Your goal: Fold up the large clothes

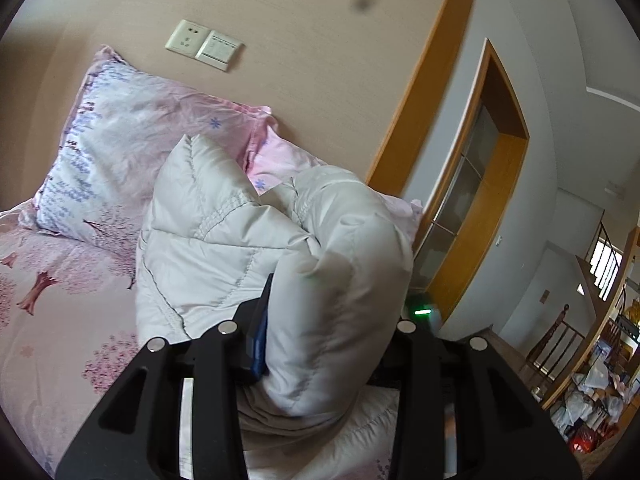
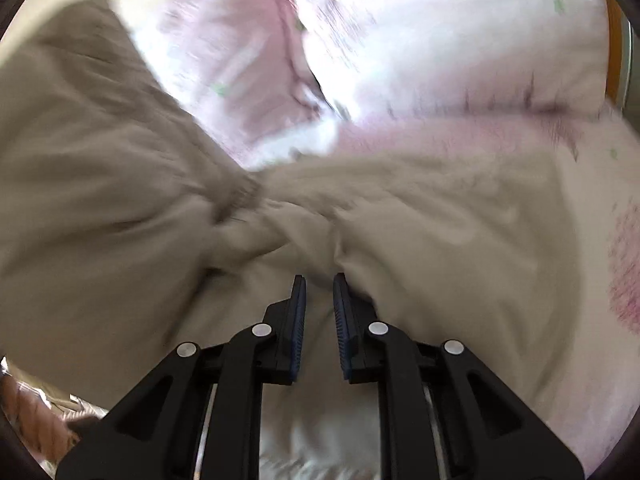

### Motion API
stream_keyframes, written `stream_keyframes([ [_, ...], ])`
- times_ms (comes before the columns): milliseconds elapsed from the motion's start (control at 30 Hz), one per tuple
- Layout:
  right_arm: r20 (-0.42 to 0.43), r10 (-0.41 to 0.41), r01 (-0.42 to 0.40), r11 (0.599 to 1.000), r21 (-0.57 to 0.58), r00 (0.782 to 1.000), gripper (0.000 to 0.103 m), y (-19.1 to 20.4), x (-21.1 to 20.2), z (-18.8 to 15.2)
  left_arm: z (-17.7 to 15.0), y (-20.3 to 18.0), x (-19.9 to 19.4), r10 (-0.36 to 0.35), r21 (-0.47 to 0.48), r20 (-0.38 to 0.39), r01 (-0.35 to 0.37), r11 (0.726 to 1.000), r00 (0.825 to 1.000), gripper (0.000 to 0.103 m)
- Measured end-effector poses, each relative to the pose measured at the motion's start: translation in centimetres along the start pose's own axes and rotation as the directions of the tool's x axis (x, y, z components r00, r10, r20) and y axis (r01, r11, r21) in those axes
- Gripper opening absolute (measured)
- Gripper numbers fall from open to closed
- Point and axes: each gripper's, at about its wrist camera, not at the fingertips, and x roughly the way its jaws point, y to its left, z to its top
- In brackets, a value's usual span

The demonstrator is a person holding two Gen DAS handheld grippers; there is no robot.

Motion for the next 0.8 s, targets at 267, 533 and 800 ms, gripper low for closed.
stream_keyframes([
  [267, 0.091, 0.109, -0.116, 0.990, 0.076, 0.990, 0.032, -3.1, -4.5, -0.7, -1.4, -3.5, 2.9, -0.046, 0.035, -0.041, 0.047, 0.998, 0.998, 0.037],
  [533, 0.271, 0.029, -0.093, 0.970, 0.226, 0.962, 0.052, -9.6, -12.0, -4.4, -3.4, -7.2, 6.8, -0.072, 0.073, -0.116, 0.080, 0.994, 0.991, 0.037],
  [800, 0.297, -0.055, -0.048, 0.943, 0.329, 0.953, 0.052, -13.8, -13.0, -5.8, -6.9, -10.7, 10.6, -0.081, 0.181, -0.202, 0.118, 0.976, 0.976, 0.037],
])
